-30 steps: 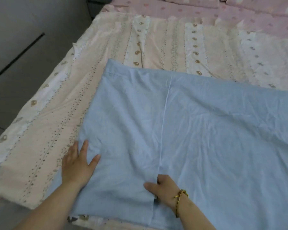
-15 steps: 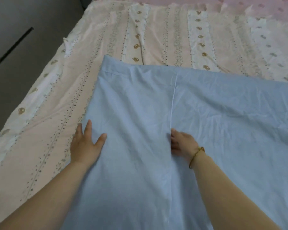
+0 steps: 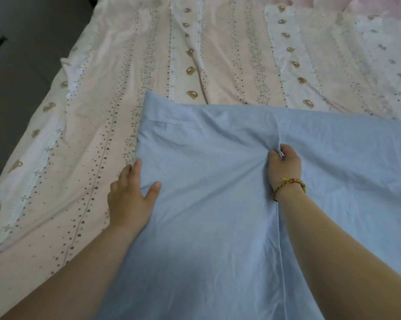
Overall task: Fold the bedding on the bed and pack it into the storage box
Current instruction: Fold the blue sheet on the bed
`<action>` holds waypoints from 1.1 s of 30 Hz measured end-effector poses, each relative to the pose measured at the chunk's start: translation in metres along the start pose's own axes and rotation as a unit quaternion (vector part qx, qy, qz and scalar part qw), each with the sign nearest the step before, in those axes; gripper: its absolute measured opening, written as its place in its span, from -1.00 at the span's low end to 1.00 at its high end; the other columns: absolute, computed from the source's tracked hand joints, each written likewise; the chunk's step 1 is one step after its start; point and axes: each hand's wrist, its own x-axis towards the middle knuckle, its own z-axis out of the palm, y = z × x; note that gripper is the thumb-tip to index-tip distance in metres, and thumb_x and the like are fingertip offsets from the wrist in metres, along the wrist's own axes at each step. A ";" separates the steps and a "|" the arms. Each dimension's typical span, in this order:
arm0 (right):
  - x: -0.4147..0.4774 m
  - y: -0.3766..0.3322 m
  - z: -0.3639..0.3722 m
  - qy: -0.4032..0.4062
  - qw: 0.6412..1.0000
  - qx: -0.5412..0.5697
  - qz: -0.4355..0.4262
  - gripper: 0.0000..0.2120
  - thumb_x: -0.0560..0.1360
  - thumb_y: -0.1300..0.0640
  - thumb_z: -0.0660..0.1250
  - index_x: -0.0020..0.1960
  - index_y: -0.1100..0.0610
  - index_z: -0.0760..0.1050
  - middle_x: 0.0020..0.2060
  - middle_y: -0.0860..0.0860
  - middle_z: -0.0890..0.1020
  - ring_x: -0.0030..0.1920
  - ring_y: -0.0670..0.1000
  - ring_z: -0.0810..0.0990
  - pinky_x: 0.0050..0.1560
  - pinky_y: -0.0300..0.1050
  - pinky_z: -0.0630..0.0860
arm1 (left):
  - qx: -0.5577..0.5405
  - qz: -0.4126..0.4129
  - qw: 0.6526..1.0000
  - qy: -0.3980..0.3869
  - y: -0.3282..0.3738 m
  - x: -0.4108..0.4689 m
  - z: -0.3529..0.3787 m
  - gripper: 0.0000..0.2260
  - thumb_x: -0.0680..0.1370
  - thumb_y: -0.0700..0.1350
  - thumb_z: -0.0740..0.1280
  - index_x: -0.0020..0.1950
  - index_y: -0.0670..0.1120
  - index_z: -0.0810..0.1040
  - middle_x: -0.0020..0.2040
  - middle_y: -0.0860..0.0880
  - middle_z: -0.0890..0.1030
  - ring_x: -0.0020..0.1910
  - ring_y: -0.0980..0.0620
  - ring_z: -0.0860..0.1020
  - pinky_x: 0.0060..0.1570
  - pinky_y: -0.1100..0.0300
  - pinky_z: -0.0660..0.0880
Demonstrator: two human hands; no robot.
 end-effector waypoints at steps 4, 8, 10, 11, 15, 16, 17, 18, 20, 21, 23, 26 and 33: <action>0.014 -0.001 0.007 0.005 1.000 -0.027 0.003 -0.80 0.54 0.27 0.13 -0.24 0.14 0.38 -0.42 -0.06 0.35 -0.24 0.02 0.34 -0.44 -0.49 0.26 | -0.002 0.017 1.000 -0.008 0.001 0.013 -0.001 -0.36 0.55 0.06 0.23 0.53 -0.04 0.00 0.50 -0.12 0.14 0.38 -0.21 0.21 0.33 0.00 0.14; 0.033 -0.017 0.011 0.010 0.999 -0.038 0.014 -0.74 0.54 0.28 0.12 -0.32 0.14 0.27 -0.39 0.05 0.32 -0.28 0.00 0.32 -0.48 -0.46 0.24 | -0.100 0.026 0.994 -0.019 0.008 0.036 -0.007 -0.35 0.55 0.00 0.26 0.53 -0.02 -0.01 0.46 -0.14 0.20 0.40 -0.13 0.23 0.34 0.07 0.17; 0.033 -0.014 0.011 -0.028 0.996 -0.056 0.067 -0.78 0.54 0.24 0.14 -0.28 0.14 0.32 -0.33 0.05 0.38 -0.17 0.02 0.34 -0.51 -0.46 0.23 | -0.119 0.022 0.992 -0.033 0.008 0.043 -0.008 -0.35 0.54 -0.01 0.27 0.53 0.00 -0.02 0.46 -0.13 0.20 0.40 -0.10 0.23 0.34 0.10 0.19; 0.030 -0.011 0.010 -0.043 0.993 -0.060 0.091 -0.77 0.54 0.20 0.16 -0.29 0.18 0.35 -0.30 0.06 0.41 -0.15 0.02 0.36 -0.45 -0.43 0.27 | -0.123 0.019 0.991 -0.040 0.007 0.043 -0.008 -0.35 0.54 -0.02 0.28 0.53 -0.01 -0.01 0.45 -0.13 0.20 0.40 -0.09 0.24 0.33 0.10 0.20; 0.012 -0.004 -0.003 -0.114 0.970 0.043 0.212 -0.67 0.51 -0.04 0.25 -0.04 0.25 0.48 -0.25 0.05 0.51 -0.23 0.05 0.49 -0.13 -0.14 0.48 | -0.054 0.030 0.998 -0.006 0.005 0.040 -0.007 -0.40 0.54 -0.02 0.27 0.51 -0.07 0.09 0.45 -0.17 0.22 0.39 -0.15 0.23 0.34 0.05 0.15; 0.011 -0.003 -0.005 -0.138 0.960 0.058 0.236 -0.68 0.50 -0.08 0.25 -0.06 0.20 0.49 -0.32 0.04 0.50 -0.32 0.06 0.49 -0.22 -0.13 0.49 | -0.007 0.051 0.999 0.019 0.008 0.042 -0.009 -0.43 0.55 -0.01 0.25 0.50 -0.10 0.13 0.46 -0.17 0.20 0.40 -0.16 0.22 0.35 0.03 0.11; 0.011 -0.006 -0.008 -0.156 0.955 0.064 0.243 -0.70 0.51 -0.10 0.24 -0.14 0.16 0.47 -0.37 0.02 0.46 -0.37 0.03 0.46 -0.31 -0.14 0.46 | 0.028 0.081 0.995 0.041 0.014 0.047 -0.012 -0.47 0.56 0.01 0.22 0.48 -0.12 0.18 0.47 -0.16 0.20 0.41 -0.16 0.20 0.36 0.02 0.07; 0.013 -0.011 -0.008 -0.159 0.956 0.064 0.237 -0.69 0.51 -0.12 0.24 -0.21 0.11 0.44 -0.40 0.02 0.42 -0.39 0.02 0.43 -0.34 -0.12 0.44 | 0.047 0.120 0.990 0.060 0.023 0.055 -0.015 -0.50 0.57 0.02 0.19 0.47 -0.13 0.21 0.48 -0.16 0.20 0.42 -0.16 0.20 0.36 0.02 0.04; 0.025 -0.024 -0.007 -0.141 0.970 0.053 0.192 -0.66 0.49 -0.17 0.24 -0.22 0.10 0.45 -0.35 0.04 0.46 -0.32 0.06 0.45 -0.19 -0.02 0.50 | 0.075 0.179 0.979 0.066 0.051 0.082 -0.019 -0.54 0.59 0.01 0.13 0.47 -0.11 0.22 0.49 -0.13 0.18 0.45 -0.13 0.16 0.40 0.04 -0.02; 0.032 -0.028 -0.007 -0.129 0.976 0.048 0.169 -0.65 0.48 -0.18 0.24 -0.10 0.12 0.51 -0.22 0.07 0.53 -0.20 0.10 0.51 -0.06 0.00 0.51 | 0.094 0.186 0.977 0.049 0.067 0.096 -0.017 -0.55 0.61 0.00 0.11 0.48 -0.08 0.19 0.50 -0.11 0.17 0.47 -0.10 0.12 0.42 0.03 -0.05; 0.043 -0.040 0.002 -0.117 0.983 0.023 0.142 -0.53 0.50 -0.13 0.25 0.25 0.18 0.44 0.16 0.13 0.52 0.13 0.16 0.50 0.21 0.03 0.44 | 0.147 0.160 0.976 0.002 0.086 0.124 -0.015 -0.54 0.62 0.00 0.08 0.50 -0.06 0.13 0.50 -0.09 0.15 0.48 -0.07 0.07 0.44 -0.02 -0.10; 0.050 -0.047 0.015 -0.098 0.993 0.002 0.072 -0.81 0.54 0.11 0.22 0.01 0.22 0.53 -0.05 0.17 0.60 -0.06 0.17 0.54 -0.08 -0.15 0.52 | 0.231 0.140 0.959 -0.083 0.087 0.141 -0.005 -0.53 0.62 0.02 0.01 0.52 -0.04 0.03 0.53 -0.08 0.06 0.51 -0.05 -0.03 0.43 -0.10 -0.18; 0.052 -0.020 0.017 -0.007 0.993 0.079 0.092 -0.69 0.53 0.07 0.24 0.21 0.19 0.40 0.04 0.09 0.52 0.00 0.05 0.51 0.10 -0.10 0.48 | 0.166 0.146 0.975 0.005 0.056 0.125 0.016 -0.47 0.62 0.09 0.00 0.53 0.00 -0.09 0.54 -0.09 -0.16 0.51 -0.02 -0.19 0.41 0.00 -0.31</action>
